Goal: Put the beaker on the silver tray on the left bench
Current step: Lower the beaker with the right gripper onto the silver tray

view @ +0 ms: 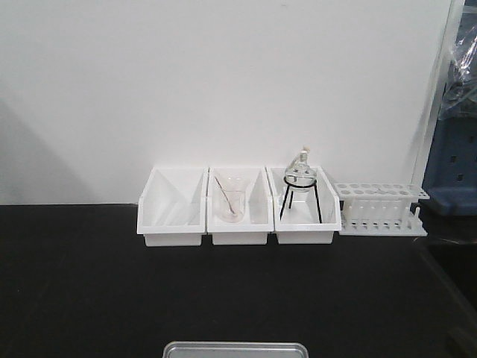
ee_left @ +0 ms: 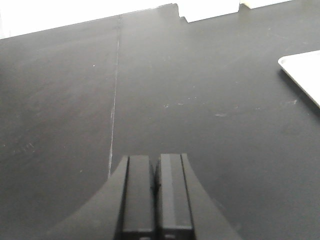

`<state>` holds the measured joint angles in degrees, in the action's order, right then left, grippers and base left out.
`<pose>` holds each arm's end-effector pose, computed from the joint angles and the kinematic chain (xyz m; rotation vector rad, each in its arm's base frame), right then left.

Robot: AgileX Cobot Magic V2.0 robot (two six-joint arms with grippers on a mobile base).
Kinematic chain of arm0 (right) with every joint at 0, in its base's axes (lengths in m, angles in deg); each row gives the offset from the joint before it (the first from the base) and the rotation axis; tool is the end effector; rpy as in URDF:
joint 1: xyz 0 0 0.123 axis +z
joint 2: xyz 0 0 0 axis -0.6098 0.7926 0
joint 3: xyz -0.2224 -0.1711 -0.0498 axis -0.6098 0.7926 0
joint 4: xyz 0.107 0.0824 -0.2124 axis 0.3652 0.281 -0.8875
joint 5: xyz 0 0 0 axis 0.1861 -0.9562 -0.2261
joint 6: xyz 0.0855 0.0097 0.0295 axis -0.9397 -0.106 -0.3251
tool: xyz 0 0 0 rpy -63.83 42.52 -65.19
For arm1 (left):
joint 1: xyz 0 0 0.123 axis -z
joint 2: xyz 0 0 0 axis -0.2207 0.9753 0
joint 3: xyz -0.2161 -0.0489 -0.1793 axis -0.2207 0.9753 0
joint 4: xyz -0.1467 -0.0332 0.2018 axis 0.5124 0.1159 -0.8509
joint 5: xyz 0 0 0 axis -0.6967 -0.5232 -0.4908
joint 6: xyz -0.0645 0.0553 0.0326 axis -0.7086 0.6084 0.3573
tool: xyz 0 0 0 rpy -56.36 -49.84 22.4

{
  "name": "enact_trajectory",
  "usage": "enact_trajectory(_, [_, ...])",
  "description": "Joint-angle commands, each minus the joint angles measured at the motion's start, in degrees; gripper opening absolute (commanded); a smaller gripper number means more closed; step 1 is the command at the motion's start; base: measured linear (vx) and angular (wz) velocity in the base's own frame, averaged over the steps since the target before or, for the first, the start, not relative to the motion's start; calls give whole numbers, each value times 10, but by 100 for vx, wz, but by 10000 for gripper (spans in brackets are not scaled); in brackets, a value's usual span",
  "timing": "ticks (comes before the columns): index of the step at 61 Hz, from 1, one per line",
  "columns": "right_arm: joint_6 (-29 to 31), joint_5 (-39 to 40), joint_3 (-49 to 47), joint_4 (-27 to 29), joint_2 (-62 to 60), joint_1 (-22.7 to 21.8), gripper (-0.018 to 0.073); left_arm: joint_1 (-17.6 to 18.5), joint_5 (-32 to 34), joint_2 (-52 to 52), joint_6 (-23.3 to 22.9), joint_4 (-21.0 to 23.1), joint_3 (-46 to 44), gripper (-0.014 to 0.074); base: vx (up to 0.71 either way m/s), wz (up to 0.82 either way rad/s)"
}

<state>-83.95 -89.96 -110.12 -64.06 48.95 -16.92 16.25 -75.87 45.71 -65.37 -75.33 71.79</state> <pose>0.1136 0.0382 0.3092 -0.3889 1.6192 0.1166 0.0519 0.0006 0.1681 0.1473 1.8830 0.0829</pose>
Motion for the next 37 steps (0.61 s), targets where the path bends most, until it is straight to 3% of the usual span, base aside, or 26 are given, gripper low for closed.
enact_trajectory(1, [2, 82, -42, -36, 78, -4, -11, 2, 47, -4, -1, 1, 11, 1, 0, 0])
enact_trajectory(21, [2, 289, -47, -49, 266, -4, -11, 2, 47, -4, -1, 1, 11, 1, 0, 0])
enact_trajectory(37, [36, 375, -47, 63, 379, -4, -11, 2, 47, -4, -1, 1, 11, 1, 0, 0])
